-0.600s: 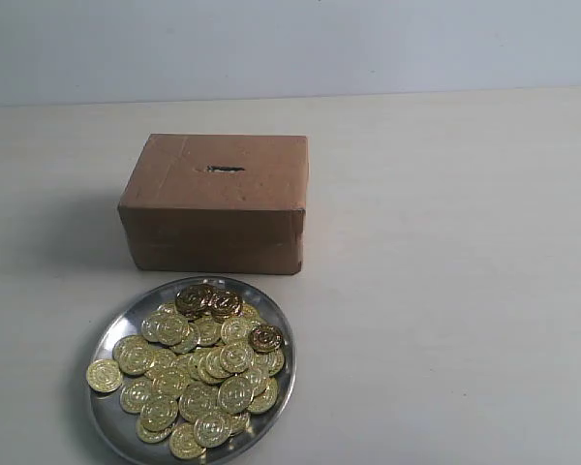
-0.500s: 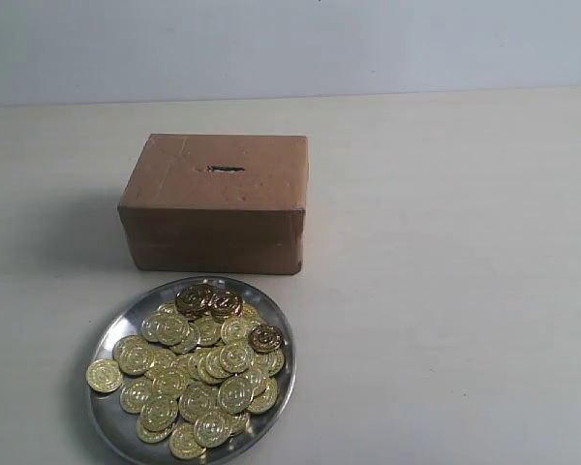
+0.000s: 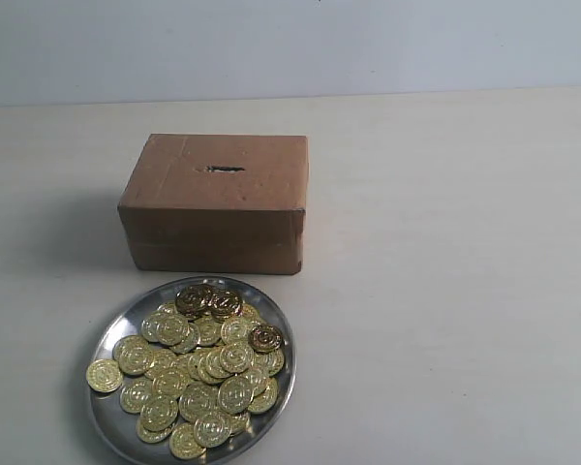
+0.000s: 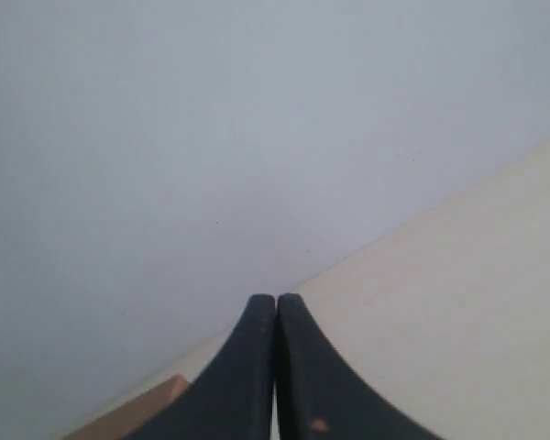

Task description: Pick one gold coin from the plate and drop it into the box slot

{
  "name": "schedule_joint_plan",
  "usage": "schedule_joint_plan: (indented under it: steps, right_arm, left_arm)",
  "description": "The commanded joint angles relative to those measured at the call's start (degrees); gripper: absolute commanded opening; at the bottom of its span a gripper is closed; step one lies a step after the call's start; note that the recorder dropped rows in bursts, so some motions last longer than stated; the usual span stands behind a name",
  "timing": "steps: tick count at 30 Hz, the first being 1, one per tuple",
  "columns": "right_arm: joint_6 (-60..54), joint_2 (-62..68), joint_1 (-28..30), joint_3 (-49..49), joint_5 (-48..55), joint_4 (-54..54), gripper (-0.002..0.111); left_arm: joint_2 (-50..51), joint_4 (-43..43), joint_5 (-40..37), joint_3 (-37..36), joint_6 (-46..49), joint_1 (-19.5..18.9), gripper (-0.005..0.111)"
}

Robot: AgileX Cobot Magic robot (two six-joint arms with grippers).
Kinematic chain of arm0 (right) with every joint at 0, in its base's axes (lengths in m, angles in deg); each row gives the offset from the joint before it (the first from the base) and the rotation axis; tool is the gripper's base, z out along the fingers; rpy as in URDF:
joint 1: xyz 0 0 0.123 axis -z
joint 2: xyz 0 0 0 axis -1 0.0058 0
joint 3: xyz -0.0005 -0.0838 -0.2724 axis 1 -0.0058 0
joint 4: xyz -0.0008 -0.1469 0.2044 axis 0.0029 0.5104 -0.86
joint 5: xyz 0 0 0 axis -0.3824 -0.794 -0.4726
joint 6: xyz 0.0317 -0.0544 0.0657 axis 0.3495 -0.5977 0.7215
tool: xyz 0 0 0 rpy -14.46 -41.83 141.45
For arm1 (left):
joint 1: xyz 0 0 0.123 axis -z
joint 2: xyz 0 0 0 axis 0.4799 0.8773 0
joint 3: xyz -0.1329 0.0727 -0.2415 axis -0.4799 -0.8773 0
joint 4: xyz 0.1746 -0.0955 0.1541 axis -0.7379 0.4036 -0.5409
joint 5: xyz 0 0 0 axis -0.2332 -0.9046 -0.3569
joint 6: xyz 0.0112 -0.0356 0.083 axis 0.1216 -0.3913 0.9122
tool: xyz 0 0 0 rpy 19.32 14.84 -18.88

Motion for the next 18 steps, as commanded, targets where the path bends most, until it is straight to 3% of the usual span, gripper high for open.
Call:
schedule_joint_plan:
  steps: [1,5,8,13,18]
  right_arm:
    - [-0.5,-0.3,0.3,-0.3,-0.3,-6.4,0.000]
    - [-0.5,-0.3,0.3,-0.1,2.4,-9.6,0.000]
    - [-1.1,-0.3,0.3,5.7,9.8,-8.7,0.000]
    - [-3.5,5.0,0.3,18.1,22.1,-1.1,0.000]
    - [-9.0,21.5,0.3,30.8,33.3,7.0,0.000]
  left_arm:
    - [-0.3,6.2,1.2,-0.1,-0.1,-0.2,0.000]
    - [-0.3,6.6,4.4,-0.1,-0.1,-0.2,0.000]
    - [-0.3,7.6,5.4,0.3,0.8,-0.1,0.000]
    - [1.8,7.0,-7.7,8.8,16.8,-0.1,0.000]
    - [14.6,7.0,-18.4,20.1,32.1,-0.1,0.000]
